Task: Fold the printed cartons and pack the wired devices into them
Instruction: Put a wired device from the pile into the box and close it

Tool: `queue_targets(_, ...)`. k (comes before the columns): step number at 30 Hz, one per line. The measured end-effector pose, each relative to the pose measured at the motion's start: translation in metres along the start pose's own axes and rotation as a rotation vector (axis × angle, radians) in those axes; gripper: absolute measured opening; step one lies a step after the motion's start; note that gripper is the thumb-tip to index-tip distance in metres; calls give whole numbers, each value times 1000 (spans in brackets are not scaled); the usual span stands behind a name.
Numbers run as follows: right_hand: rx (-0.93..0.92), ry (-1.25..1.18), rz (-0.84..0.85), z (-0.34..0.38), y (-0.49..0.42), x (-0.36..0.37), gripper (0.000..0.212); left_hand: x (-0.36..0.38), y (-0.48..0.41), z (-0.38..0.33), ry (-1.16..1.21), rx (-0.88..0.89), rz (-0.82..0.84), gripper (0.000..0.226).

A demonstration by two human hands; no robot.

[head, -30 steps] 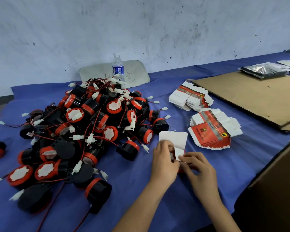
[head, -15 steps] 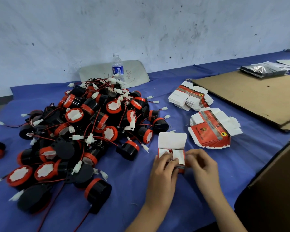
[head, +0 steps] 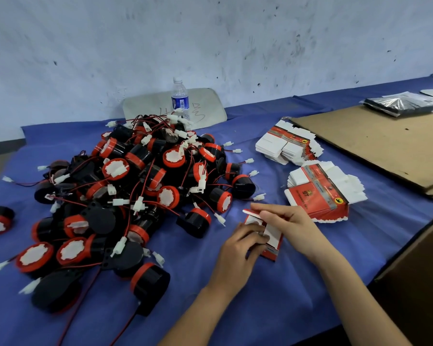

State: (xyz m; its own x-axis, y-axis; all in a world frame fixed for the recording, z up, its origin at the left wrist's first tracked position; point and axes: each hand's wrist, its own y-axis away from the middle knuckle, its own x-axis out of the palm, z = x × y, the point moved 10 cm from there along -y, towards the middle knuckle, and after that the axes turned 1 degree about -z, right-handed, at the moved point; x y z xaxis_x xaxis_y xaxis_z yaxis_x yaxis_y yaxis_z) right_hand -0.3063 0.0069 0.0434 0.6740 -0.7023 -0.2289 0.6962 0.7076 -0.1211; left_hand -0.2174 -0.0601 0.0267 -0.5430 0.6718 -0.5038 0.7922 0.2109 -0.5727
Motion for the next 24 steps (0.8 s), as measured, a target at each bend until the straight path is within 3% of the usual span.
queue_targets(6,-134,326,-262,0,17,-10,24,-1,1,-4,17,8,-10,7)
queue_targets(11,-187,264,-265,-9,31,0,34,-15,4,-2,25,-41,-126,14)
queue_targets(15,-252,401,-263,-11,37,9,31,-32,9,26,181,-280,-273,32)
queue_targets(24,-297,530,-300,-4,36,10,30,-25,13,51,417,-525,-214,14)
